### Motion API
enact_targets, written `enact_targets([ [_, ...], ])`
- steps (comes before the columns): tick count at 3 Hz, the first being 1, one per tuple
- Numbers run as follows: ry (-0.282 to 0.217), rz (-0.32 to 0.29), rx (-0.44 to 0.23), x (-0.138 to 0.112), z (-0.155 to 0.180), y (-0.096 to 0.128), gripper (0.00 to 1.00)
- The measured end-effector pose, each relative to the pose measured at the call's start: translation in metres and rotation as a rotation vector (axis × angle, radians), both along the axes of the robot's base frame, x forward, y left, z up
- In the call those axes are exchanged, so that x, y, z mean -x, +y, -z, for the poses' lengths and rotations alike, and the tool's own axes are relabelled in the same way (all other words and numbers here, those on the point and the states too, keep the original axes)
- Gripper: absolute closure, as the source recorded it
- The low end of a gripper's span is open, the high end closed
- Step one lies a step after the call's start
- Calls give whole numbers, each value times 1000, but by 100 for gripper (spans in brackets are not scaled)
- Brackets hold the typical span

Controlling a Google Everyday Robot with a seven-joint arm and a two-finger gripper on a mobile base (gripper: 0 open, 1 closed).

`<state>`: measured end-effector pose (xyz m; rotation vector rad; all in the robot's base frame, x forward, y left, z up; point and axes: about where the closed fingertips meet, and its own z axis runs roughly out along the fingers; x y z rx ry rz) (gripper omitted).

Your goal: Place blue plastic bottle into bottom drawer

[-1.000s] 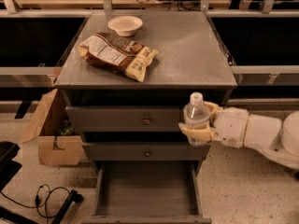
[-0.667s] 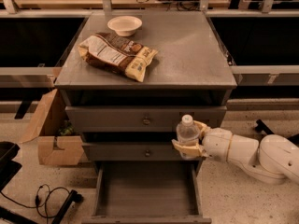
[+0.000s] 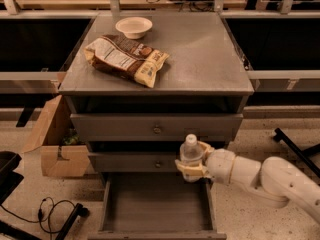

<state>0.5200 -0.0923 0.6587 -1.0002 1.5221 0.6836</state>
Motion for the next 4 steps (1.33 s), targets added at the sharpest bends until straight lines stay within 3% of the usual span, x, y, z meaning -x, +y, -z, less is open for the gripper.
enact_targets([
  [2,26,-55,-105,-10,143,64,100],
  [4,17,-119,-151,-32,255,105,100],
])
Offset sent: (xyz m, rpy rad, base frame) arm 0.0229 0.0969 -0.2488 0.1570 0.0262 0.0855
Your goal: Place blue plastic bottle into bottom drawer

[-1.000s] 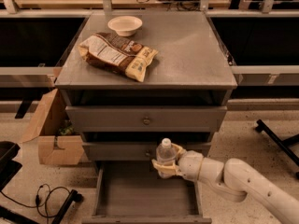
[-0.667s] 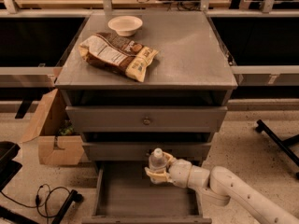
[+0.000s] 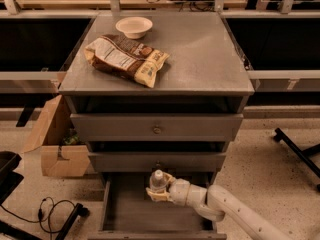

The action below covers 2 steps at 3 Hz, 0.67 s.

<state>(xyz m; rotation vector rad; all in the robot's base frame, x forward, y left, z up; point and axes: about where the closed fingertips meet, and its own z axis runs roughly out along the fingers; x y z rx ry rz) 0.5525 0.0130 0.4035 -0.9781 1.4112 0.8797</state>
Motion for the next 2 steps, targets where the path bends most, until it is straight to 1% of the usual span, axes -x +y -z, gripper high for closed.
enact_targets([
  [1,25,-31,-28,-7,42,23,100],
  [2,29,-29,-32,-12,48,26,100],
])
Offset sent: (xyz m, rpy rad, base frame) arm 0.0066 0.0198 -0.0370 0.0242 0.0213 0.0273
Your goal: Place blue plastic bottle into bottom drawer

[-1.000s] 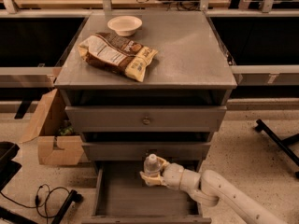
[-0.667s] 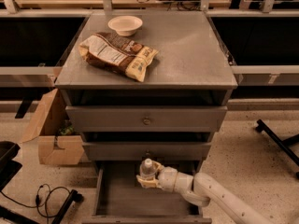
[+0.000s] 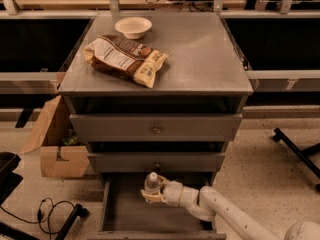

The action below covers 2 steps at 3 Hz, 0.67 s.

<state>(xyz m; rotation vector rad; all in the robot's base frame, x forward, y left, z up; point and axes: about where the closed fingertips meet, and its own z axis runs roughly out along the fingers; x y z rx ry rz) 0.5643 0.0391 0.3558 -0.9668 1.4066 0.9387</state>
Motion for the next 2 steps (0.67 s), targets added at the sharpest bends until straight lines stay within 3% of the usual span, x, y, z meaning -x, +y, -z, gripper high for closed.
enact_targets([
  [2,15,-92,11,-8,69,36,100],
])
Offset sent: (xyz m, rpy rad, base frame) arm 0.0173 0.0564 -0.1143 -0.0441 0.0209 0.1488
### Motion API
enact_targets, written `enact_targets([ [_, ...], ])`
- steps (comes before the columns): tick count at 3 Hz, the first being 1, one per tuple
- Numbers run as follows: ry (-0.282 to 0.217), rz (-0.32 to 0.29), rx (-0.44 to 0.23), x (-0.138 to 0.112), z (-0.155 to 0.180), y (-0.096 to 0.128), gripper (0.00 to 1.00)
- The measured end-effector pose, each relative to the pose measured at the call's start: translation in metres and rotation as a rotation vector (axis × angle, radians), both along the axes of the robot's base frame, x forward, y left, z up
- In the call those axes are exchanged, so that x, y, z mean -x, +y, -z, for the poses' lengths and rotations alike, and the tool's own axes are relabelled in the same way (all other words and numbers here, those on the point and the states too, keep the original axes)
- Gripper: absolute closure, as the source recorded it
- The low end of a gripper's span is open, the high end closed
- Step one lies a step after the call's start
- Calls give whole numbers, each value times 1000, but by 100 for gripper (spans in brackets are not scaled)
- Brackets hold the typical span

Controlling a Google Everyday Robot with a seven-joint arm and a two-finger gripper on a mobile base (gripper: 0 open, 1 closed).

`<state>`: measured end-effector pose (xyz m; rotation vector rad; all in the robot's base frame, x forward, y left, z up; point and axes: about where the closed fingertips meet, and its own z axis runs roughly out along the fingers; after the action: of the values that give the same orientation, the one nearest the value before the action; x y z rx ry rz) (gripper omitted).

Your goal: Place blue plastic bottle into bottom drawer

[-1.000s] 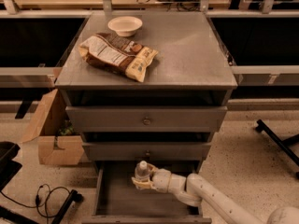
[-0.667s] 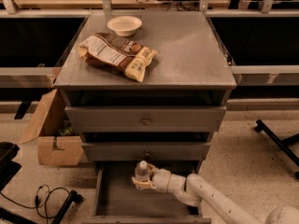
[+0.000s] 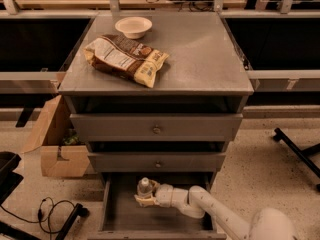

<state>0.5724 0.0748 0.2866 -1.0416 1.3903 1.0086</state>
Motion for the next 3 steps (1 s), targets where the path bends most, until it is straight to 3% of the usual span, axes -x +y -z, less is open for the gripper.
enact_targets([
  [1,2,-58,30,-8,37,20,100],
  [3,-8,-113,21,-13,85,60,100],
])
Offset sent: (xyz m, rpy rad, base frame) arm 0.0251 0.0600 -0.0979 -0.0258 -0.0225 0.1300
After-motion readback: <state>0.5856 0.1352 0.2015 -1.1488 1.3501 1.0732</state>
